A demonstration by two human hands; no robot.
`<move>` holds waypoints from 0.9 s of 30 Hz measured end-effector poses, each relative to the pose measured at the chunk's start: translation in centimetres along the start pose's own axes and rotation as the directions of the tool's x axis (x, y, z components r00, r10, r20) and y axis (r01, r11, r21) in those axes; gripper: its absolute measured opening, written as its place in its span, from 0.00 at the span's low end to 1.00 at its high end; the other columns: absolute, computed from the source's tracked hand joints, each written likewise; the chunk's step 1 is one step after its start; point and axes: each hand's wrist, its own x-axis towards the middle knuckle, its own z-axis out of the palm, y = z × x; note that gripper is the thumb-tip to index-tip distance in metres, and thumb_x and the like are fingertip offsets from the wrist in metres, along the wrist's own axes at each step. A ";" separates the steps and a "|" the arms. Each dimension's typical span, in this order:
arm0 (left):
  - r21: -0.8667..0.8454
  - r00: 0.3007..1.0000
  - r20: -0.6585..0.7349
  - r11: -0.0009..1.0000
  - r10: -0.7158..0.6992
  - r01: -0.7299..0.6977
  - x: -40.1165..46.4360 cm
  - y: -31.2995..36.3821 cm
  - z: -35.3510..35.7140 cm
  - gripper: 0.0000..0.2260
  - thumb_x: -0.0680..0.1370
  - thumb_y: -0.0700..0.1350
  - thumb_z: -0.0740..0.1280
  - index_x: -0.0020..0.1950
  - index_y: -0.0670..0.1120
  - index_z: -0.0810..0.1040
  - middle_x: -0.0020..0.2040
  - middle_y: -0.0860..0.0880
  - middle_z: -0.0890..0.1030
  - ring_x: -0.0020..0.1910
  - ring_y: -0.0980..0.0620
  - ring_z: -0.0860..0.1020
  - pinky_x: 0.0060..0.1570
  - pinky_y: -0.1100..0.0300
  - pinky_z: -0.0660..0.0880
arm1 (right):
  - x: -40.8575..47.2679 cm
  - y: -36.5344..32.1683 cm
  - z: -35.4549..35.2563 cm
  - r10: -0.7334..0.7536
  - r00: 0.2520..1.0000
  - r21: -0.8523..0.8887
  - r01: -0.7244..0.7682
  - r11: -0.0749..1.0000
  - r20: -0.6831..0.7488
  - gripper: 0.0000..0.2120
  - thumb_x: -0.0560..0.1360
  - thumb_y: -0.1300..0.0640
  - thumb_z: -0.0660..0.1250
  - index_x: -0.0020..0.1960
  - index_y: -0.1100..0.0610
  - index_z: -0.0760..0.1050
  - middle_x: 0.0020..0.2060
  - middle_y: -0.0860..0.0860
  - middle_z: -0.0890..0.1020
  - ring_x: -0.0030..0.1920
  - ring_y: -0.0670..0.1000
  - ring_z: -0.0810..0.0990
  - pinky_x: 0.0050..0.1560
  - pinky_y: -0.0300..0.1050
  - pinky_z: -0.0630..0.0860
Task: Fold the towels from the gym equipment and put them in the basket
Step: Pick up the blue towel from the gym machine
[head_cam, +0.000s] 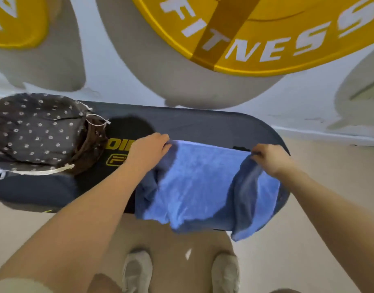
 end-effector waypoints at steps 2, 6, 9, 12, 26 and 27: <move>-0.083 0.997 -0.071 0.997 -0.015 0.009 2.3 -0.7 2.8 0.12 0.81 0.49 0.56 0.53 0.43 0.74 0.51 0.43 0.76 0.50 0.42 0.77 0.47 0.51 0.72 | 2.3 0.5 1.9 0.036 0.990 -0.008 -0.038 0.999 -0.136 0.10 0.77 0.59 0.59 0.53 0.60 0.77 0.52 0.60 0.80 0.52 0.62 0.77 0.45 0.50 0.72; -0.355 0.971 -0.221 0.935 -0.091 0.006 5.5 -2.6 7.0 0.11 0.79 0.49 0.61 0.54 0.42 0.74 0.50 0.44 0.78 0.51 0.43 0.75 0.45 0.54 0.69 | 5.7 0.2 5.4 0.159 0.927 -0.068 -0.192 0.979 -0.340 0.11 0.78 0.60 0.56 0.53 0.63 0.75 0.52 0.63 0.77 0.52 0.64 0.75 0.42 0.49 0.67; -0.333 0.987 -0.103 0.940 -0.122 0.081 6.1 -4.6 8.3 0.14 0.78 0.54 0.61 0.55 0.44 0.73 0.53 0.45 0.79 0.54 0.43 0.75 0.47 0.55 0.69 | 6.3 -1.4 7.4 0.184 0.882 -0.141 -0.268 0.953 -0.433 0.11 0.77 0.62 0.56 0.57 0.65 0.71 0.56 0.65 0.74 0.57 0.65 0.71 0.46 0.53 0.66; -0.393 0.988 -0.058 0.913 -0.146 0.112 4.4 -6.7 8.9 0.14 0.77 0.52 0.62 0.54 0.44 0.75 0.54 0.44 0.80 0.55 0.44 0.75 0.48 0.56 0.69 | 5.7 -5.8 9.1 0.079 0.862 -0.058 -0.125 0.990 -0.501 0.14 0.76 0.62 0.58 0.60 0.64 0.71 0.58 0.64 0.72 0.58 0.66 0.70 0.51 0.56 0.69; -0.856 0.978 -0.167 0.510 -0.124 -0.081 -1.8 -11.9 6.1 0.08 0.74 0.42 0.68 0.37 0.50 0.74 0.33 0.53 0.74 0.35 0.55 0.71 0.39 0.60 0.68 | 4.7 -24.7 9.5 -0.579 0.807 0.073 0.588 0.805 -0.112 0.11 0.75 0.59 0.64 0.34 0.55 0.71 0.27 0.46 0.70 0.32 0.50 0.66 0.34 0.39 0.64; -0.887 0.983 -0.149 0.453 -0.109 -0.085 -2.0 -12.1 6.0 0.07 0.74 0.42 0.68 0.37 0.49 0.74 0.33 0.52 0.75 0.34 0.56 0.71 0.40 0.60 0.69 | 4.8 -24.5 9.2 -0.552 0.816 0.137 0.574 0.807 -0.170 0.09 0.75 0.60 0.64 0.37 0.56 0.76 0.28 0.45 0.72 0.34 0.49 0.69 0.35 0.33 0.64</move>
